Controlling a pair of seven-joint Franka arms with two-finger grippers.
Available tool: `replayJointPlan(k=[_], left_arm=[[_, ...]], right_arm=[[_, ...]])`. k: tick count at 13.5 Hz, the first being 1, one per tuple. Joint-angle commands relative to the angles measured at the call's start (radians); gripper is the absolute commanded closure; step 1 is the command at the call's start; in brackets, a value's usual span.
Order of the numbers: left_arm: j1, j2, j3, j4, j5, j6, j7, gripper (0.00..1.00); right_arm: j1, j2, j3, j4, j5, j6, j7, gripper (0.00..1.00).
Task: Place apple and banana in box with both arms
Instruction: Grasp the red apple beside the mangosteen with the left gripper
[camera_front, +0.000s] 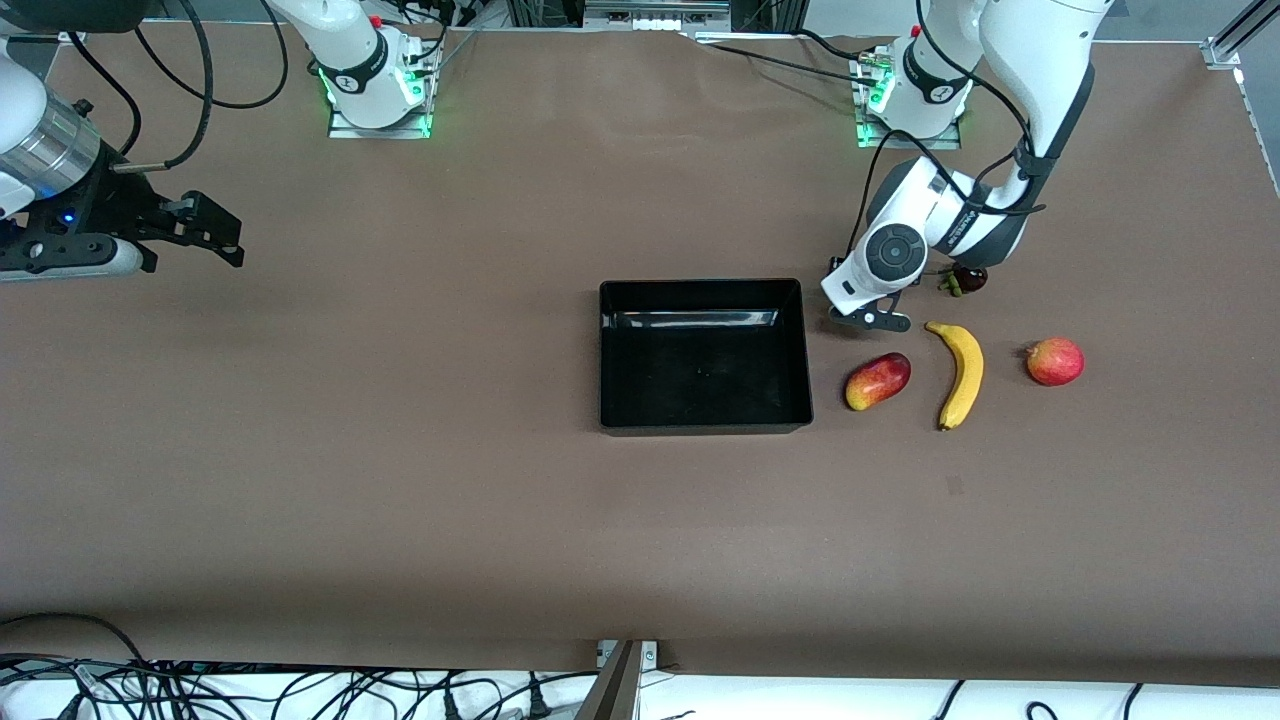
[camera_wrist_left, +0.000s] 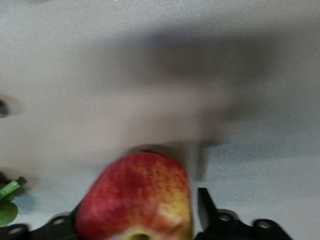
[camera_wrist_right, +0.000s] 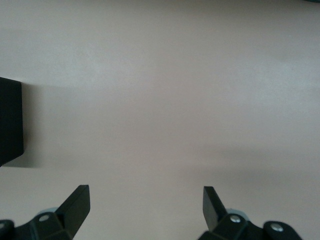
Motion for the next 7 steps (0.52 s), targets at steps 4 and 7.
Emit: replayJointPlan(k=[4,7], left_arm=[[-0.009,-0.026,-0.040,0.313,0.015,-0.380,0.006,0.86],[-0.012,0.013,-0.066,0.545,-0.104,-0.515,0.006,0.85]], right_arm=[[-0.012,0.012,0.015,0.020,-0.051,0.000,-0.009,0.00],[-0.012,0.012,0.015,0.020,-0.056,0.006,-0.009,0.00]])
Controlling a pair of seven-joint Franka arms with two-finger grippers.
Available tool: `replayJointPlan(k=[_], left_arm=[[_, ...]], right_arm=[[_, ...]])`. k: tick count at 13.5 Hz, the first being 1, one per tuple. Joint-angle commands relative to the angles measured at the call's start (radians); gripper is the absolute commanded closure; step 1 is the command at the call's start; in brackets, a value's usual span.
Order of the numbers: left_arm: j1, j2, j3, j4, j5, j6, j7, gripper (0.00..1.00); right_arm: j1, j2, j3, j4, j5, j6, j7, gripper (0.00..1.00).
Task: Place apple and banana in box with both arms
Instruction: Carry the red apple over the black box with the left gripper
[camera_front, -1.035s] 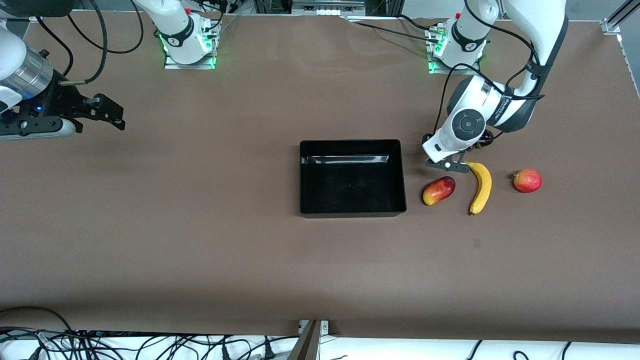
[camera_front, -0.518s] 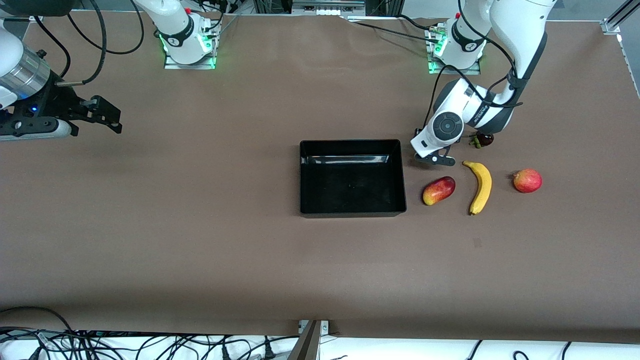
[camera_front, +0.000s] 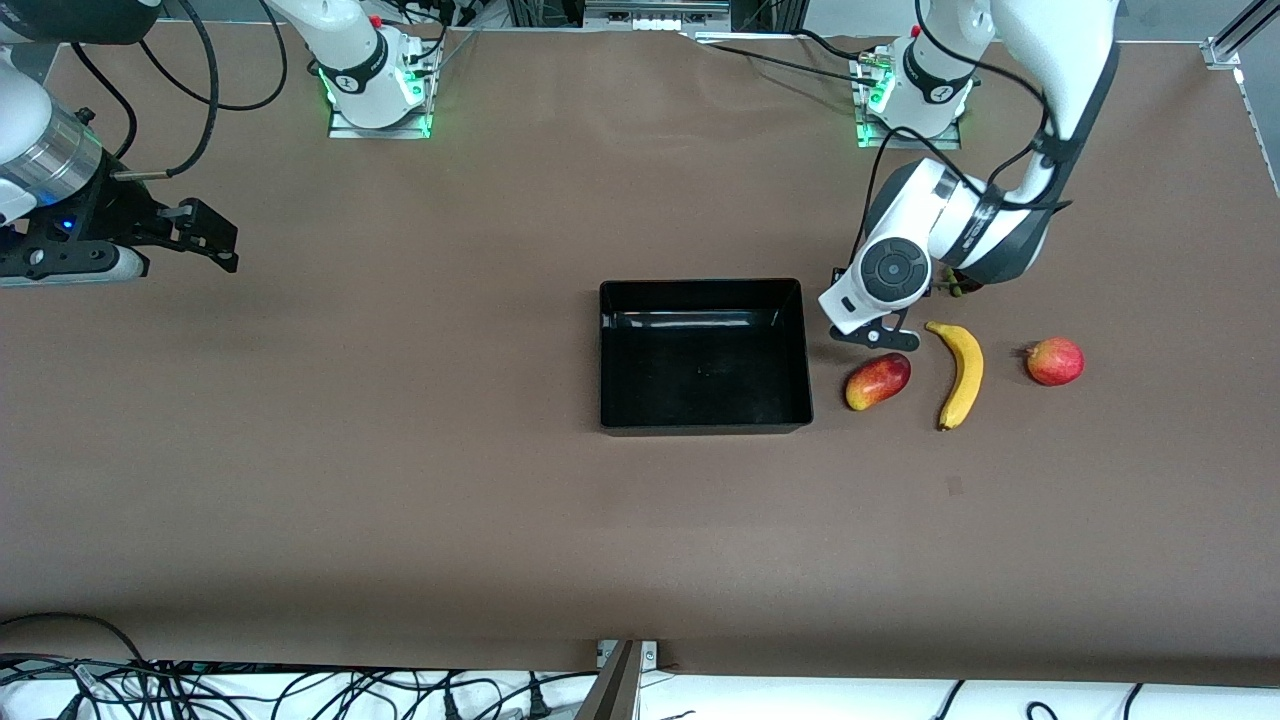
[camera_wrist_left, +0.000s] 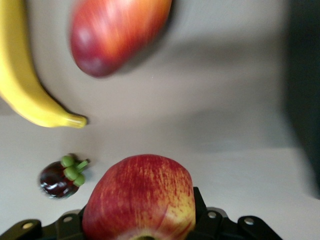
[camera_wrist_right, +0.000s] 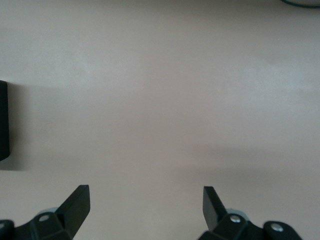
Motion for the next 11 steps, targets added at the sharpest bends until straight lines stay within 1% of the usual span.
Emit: replayJointPlan(k=[1,2,4,6,8,9,10,11], left_arm=[[-0.013,0.051,-0.009,0.169,-0.159,-0.068,-0.006,0.85],[-0.048,0.068,-0.012,0.189,-0.194,-0.016,-0.026,0.86],[-0.112,0.108,-0.010,0.189,-0.188,0.135,-0.099,0.86],[-0.125,0.176,-0.006,0.180,-0.170,0.263,-0.132,0.84],[-0.126,0.249,-0.010,0.175,-0.085,0.320,-0.159,0.83],[-0.131,0.282,-0.012,0.175,-0.079,0.337,-0.187,0.83],[-0.158,0.304,-0.010,0.174,-0.079,0.349,-0.213,0.83],[-0.186,0.325,-0.006,0.174,-0.077,0.349,-0.236,0.78]], right_arm=[[-0.012,0.008,0.014,0.020,-0.017,-0.002,-0.008,0.00],[-0.014,0.008,0.012,0.020,-0.017,-0.004,-0.008,0.00],[-0.014,0.008,0.014,0.020,-0.017,-0.005,-0.010,0.00],[-0.012,0.008,0.014,0.020,-0.017,-0.005,-0.010,0.00],[-0.012,0.008,0.014,0.020,-0.017,-0.004,-0.010,0.00],[-0.012,0.008,0.014,0.020,-0.017,-0.002,-0.008,0.00],[-0.012,0.008,0.014,0.020,-0.017,-0.002,-0.008,0.00],[-0.012,0.008,0.014,0.020,-0.017,-0.002,-0.008,0.00]])
